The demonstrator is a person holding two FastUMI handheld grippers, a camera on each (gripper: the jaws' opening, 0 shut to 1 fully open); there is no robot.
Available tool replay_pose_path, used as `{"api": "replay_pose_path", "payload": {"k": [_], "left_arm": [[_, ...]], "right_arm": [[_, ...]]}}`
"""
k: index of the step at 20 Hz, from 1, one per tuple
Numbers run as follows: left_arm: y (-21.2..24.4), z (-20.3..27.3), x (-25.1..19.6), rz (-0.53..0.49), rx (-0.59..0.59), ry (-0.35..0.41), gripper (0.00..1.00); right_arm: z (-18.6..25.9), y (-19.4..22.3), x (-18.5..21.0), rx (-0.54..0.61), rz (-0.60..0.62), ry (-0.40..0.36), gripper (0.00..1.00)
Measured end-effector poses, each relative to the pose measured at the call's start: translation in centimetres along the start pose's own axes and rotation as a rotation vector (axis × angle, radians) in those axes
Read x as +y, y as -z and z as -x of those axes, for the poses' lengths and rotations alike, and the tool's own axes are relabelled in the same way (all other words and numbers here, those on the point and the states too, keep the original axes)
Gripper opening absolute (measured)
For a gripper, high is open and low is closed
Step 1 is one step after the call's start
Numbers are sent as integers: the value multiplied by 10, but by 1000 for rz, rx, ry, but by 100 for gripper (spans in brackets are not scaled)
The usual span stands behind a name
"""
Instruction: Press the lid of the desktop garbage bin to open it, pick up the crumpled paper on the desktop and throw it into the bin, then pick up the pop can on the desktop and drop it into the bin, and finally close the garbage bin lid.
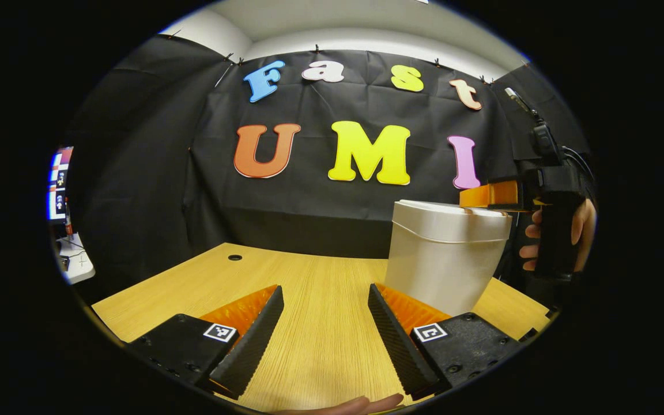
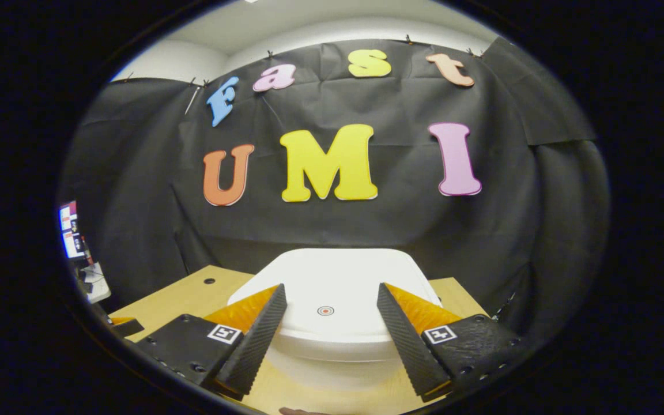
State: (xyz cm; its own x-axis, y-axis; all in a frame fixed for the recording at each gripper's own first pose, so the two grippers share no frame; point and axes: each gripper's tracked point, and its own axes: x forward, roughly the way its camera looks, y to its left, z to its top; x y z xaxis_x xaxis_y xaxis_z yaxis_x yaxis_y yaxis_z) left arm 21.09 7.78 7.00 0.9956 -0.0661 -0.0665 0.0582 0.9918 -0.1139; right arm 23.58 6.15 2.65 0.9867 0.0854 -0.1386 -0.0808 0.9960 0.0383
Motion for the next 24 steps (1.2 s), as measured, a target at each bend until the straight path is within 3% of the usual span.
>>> {"api": "replay_pose_path", "payload": {"k": [3,7,12,16,18,19,21,24], "left_arm": [[-1,-1,-3,-16,-15,1,96],[-1,0,-6,-14,-7,30,95],[-22,14,-1,-43,-76,33,95],[-38,27,6,-41,-122,7,95],[-40,29,2,-12,-129,12,95],[-40,30,0,-7,-128,13,95],[-45,35,-9,-18,-149,30,95],[-47,37,-20,-42,-160,38,95]], "right_arm": [[3,3,0,-89,32,25,99],[14,-1,-8,-124,-7,80,98],[65,-1,-18,-168,-41,125,97],[108,27,-30,-125,-80,101,97],[121,42,-36,-92,-85,82,92],[128,50,-40,-74,-75,76,95],[143,57,-53,-79,-38,87,92],[164,72,-68,-64,3,118,95]]}}
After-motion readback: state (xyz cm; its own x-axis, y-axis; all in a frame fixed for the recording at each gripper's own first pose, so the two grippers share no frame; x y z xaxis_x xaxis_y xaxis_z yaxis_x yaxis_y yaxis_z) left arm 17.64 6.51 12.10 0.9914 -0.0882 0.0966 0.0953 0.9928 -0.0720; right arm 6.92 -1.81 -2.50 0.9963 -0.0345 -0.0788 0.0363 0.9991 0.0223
